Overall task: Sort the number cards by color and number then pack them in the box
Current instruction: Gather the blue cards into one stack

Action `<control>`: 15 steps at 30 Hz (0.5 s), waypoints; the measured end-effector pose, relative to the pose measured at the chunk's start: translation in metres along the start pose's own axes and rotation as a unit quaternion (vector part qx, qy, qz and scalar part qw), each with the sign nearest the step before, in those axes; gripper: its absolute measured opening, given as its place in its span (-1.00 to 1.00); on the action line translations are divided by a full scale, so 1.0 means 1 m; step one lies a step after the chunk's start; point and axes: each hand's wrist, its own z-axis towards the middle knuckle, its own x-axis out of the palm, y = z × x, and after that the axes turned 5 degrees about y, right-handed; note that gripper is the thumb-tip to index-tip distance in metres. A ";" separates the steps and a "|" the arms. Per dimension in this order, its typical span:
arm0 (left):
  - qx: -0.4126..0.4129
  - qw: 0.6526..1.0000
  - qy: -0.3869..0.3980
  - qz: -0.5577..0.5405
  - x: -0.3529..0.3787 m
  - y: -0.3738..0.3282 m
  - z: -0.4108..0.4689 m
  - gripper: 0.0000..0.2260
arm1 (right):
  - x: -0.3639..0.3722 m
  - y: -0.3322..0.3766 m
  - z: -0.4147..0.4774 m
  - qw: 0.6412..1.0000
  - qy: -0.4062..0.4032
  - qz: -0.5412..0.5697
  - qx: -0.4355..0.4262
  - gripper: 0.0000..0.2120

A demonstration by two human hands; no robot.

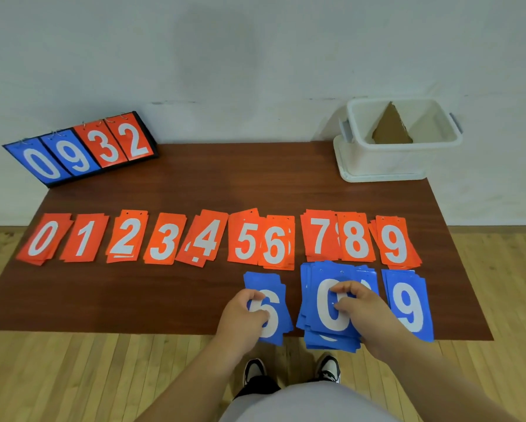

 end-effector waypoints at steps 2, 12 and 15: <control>0.017 1.000 0.017 -0.018 -0.011 -0.007 -0.007 -0.74 | 0.014 0.006 -0.005 0.999 0.012 0.029 0.002 -0.77; 0.083 0.985 0.142 -0.059 -0.031 -0.028 -0.026 -0.65 | 0.065 0.011 -0.022 0.994 0.035 0.100 -0.008 -0.76; 0.095 0.979 0.163 -0.072 -0.026 -0.032 -0.026 -0.63 | 0.064 0.010 -0.029 0.992 0.038 0.121 -0.002 -0.76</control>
